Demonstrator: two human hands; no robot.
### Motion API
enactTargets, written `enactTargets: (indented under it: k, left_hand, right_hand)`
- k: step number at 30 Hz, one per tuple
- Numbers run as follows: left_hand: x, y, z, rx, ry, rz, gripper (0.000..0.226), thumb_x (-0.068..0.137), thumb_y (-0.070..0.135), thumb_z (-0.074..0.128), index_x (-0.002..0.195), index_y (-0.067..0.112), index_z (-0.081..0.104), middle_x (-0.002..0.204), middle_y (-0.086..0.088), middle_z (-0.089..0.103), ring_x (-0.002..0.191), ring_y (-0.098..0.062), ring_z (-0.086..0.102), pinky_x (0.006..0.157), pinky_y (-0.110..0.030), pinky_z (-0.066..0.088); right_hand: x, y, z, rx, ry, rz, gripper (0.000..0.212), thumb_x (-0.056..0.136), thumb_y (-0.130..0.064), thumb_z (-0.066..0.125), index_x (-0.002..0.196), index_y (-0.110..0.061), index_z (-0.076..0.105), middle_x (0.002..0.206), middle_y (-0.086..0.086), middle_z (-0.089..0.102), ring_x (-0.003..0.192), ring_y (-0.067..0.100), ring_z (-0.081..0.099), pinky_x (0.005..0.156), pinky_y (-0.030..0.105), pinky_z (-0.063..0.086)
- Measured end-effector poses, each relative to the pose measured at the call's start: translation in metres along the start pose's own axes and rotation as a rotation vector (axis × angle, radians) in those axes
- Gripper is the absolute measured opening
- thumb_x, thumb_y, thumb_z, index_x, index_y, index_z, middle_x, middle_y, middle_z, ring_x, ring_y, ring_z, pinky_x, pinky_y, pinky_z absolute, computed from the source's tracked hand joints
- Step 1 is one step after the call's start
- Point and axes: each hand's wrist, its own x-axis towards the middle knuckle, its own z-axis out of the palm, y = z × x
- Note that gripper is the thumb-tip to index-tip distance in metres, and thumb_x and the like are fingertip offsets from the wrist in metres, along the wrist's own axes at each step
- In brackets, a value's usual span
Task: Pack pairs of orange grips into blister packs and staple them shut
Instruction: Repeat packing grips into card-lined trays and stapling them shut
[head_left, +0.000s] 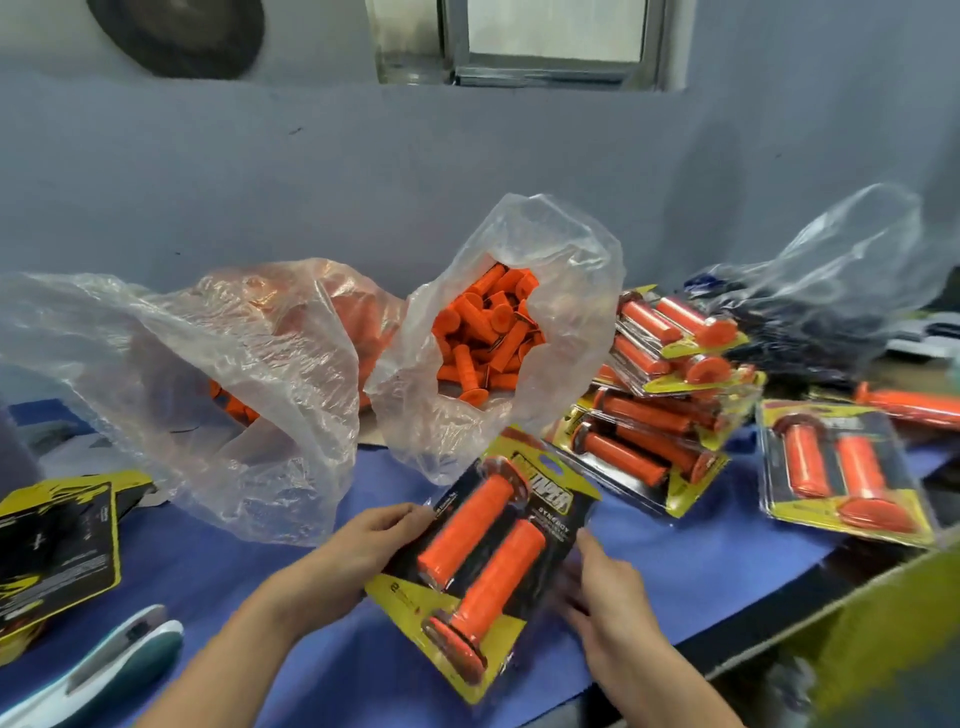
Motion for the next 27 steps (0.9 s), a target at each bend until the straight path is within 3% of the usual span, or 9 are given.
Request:
enactTargets:
  k: [3, 6, 9, 12, 15, 17, 20, 23, 27]
  left_hand:
    - [-0.017, -0.003, 0.009, -0.104, -0.124, -0.009, 0.024, 0.093, 0.033, 0.062, 0.099, 0.011, 0.071, 0.095, -0.018, 0.066, 0.088, -0.024, 0.061, 0.080, -0.035, 0.052]
    - [-0.017, 0.005, 0.034, 0.062, -0.056, -0.014, 0.017, 0.096, 0.025, 0.059, 0.083, 0.027, 0.069, 0.078, -0.003, 0.063, 0.071, -0.011, 0.059, 0.063, -0.022, 0.050]
    - [-0.006, 0.023, 0.061, 0.033, 0.149, 0.112, 0.028, 0.095, 0.039, 0.055, 0.095, 0.014, 0.069, 0.092, -0.008, 0.074, 0.080, -0.017, 0.070, 0.072, -0.028, 0.055]
    - [0.003, 0.034, 0.080, -0.221, 0.078, 0.075, 0.037, 0.100, 0.044, 0.049, 0.098, 0.017, 0.075, 0.100, -0.016, 0.075, 0.087, -0.030, 0.074, 0.064, -0.034, 0.059]
    - [0.015, 0.039, 0.096, -0.278, 0.026, 0.023, 0.031, 0.091, 0.043, 0.058, 0.094, 0.019, 0.076, 0.099, -0.015, 0.074, 0.086, -0.031, 0.073, 0.067, -0.040, 0.059]
    - [0.027, 0.048, 0.105, -0.202, 0.048, 0.043, 0.023, 0.081, 0.037, 0.061, 0.078, 0.019, 0.075, 0.079, -0.008, 0.066, 0.065, -0.020, 0.064, 0.058, -0.034, 0.055]
    - [0.045, 0.067, 0.123, -0.151, 0.065, 0.031, 0.026, 0.091, 0.041, 0.062, 0.080, 0.019, 0.068, 0.067, -0.003, 0.052, 0.056, -0.016, 0.049, 0.048, -0.028, 0.048]
    - [0.062, 0.082, 0.144, -0.033, 0.080, 0.046, 0.032, 0.094, 0.050, 0.058, 0.092, 0.018, 0.066, 0.059, 0.003, 0.061, 0.048, -0.010, 0.056, 0.046, -0.024, 0.048]
    - [0.084, 0.097, 0.167, 0.104, 0.098, 0.074, 0.037, 0.092, 0.055, 0.058, 0.099, 0.021, 0.069, 0.071, 0.005, 0.074, 0.069, -0.014, 0.068, 0.059, -0.027, 0.052]
  right_hand:
    - [0.002, -0.017, 0.004, 0.068, -0.042, -0.035, 0.038, 0.103, -0.036, 0.046, 0.085, -0.010, 0.066, 0.070, 0.003, 0.072, 0.062, 0.019, 0.066, 0.058, 0.028, 0.051]
    - [0.003, -0.031, 0.007, 0.016, -0.004, -0.048, 0.045, 0.103, -0.046, 0.041, 0.096, -0.012, 0.070, 0.080, 0.007, 0.076, 0.079, 0.027, 0.072, 0.065, 0.034, 0.056]
    - [0.007, -0.041, 0.003, 0.083, -0.057, 0.004, 0.051, 0.101, -0.054, 0.042, 0.109, -0.012, 0.069, 0.093, 0.012, 0.076, 0.088, 0.031, 0.072, 0.073, 0.040, 0.057]
    - [0.008, -0.057, -0.012, 0.192, -0.220, 0.043, 0.060, 0.094, -0.065, 0.048, 0.119, -0.015, 0.070, 0.111, 0.017, 0.073, 0.104, 0.037, 0.069, 0.094, 0.056, 0.052]
    - [0.012, -0.073, -0.035, 0.227, -0.354, 0.006, 0.056, 0.086, -0.062, 0.060, 0.111, -0.014, 0.075, 0.113, 0.018, 0.071, 0.102, 0.035, 0.070, 0.081, 0.047, 0.057]
    - [0.014, -0.078, -0.051, 0.168, -0.363, -0.023, 0.053, 0.078, -0.062, 0.064, 0.103, -0.017, 0.078, 0.108, 0.017, 0.073, 0.093, 0.032, 0.072, 0.072, 0.041, 0.058]
    - [0.019, -0.081, -0.074, 0.119, -0.327, -0.004, 0.055, 0.085, -0.062, 0.059, 0.113, -0.017, 0.074, 0.113, 0.020, 0.071, 0.096, 0.033, 0.071, 0.076, 0.044, 0.059]
    - [0.028, -0.085, -0.092, 0.068, -0.299, -0.002, 0.053, 0.095, -0.058, 0.049, 0.125, -0.018, 0.065, 0.114, 0.017, 0.071, 0.103, 0.033, 0.069, 0.085, 0.048, 0.058]
    - [0.040, -0.103, -0.118, 0.104, -0.357, -0.062, 0.057, 0.095, -0.060, 0.047, 0.121, -0.015, 0.069, 0.110, 0.015, 0.072, 0.091, 0.026, 0.072, 0.073, 0.037, 0.059]
